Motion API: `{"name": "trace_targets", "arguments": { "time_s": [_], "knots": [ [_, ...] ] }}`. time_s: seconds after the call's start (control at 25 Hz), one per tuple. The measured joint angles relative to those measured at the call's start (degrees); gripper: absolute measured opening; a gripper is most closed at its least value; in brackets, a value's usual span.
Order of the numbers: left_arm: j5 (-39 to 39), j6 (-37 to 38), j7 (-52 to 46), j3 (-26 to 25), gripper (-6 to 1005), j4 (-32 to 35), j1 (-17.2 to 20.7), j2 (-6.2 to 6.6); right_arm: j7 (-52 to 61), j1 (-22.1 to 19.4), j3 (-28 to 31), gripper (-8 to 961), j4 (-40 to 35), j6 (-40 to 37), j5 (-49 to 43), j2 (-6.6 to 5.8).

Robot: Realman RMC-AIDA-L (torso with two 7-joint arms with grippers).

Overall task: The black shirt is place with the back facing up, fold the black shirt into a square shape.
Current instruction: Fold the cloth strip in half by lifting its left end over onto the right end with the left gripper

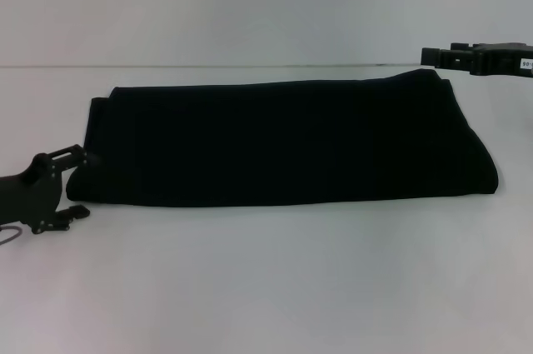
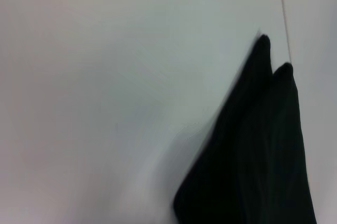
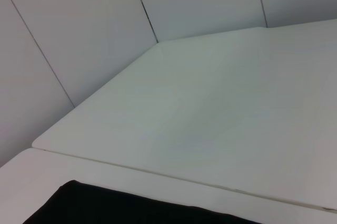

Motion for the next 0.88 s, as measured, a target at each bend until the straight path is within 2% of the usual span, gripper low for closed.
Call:
{"name": "trace_targets", "arguments": {
  "time_s": [0.28, 0.88],
  "knots": [
    [-0.15, -2.91, 0.23, 0.26, 885, -0.10, -0.49, 0.06, 0.15, 0.00, 0.12, 762, 0.00, 0.00, 0.14, 0.08],
    [-0.26, -4.35, 1.83, 0.49, 868, -1.45, -1.46, 0.19, 0.18, 0.09, 0.13, 762, 0.00, -0.01, 0.82, -0.09]
  ]
}}
